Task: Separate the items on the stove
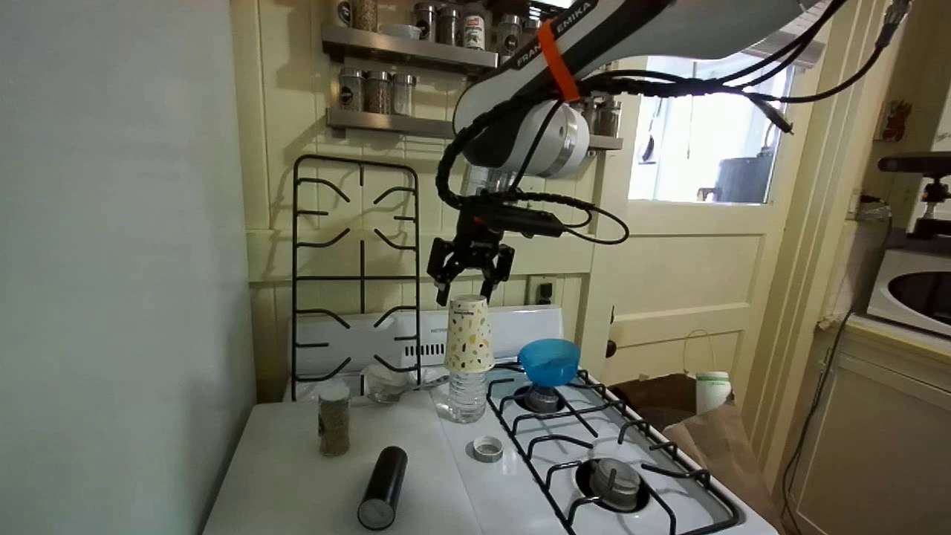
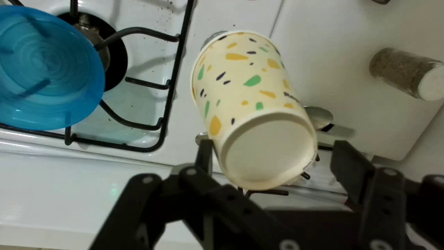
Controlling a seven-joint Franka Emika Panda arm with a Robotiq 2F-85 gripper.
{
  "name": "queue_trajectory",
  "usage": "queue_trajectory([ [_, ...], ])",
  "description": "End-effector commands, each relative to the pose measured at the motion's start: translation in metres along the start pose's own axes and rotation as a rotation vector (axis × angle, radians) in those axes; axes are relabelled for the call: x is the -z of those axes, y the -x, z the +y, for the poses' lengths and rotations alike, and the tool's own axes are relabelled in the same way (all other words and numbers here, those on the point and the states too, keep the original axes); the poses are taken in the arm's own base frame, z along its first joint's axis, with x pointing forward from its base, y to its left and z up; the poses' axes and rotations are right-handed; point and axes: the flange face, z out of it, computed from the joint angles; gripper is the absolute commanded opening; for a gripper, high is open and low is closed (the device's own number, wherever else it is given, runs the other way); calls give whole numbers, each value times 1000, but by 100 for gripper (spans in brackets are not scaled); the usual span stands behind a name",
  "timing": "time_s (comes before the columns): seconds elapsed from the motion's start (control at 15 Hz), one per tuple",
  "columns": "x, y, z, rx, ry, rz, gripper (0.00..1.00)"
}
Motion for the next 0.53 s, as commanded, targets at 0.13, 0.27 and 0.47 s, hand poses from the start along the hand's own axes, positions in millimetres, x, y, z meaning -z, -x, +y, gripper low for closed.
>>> queue_trajectory([
  [0.13, 15, 1, -14, 21, 58, -95, 43],
  [0.27, 28, 4, -13, 18, 84, -99, 40],
  [0.47, 48, 2, -10, -1, 91, -64, 34],
])
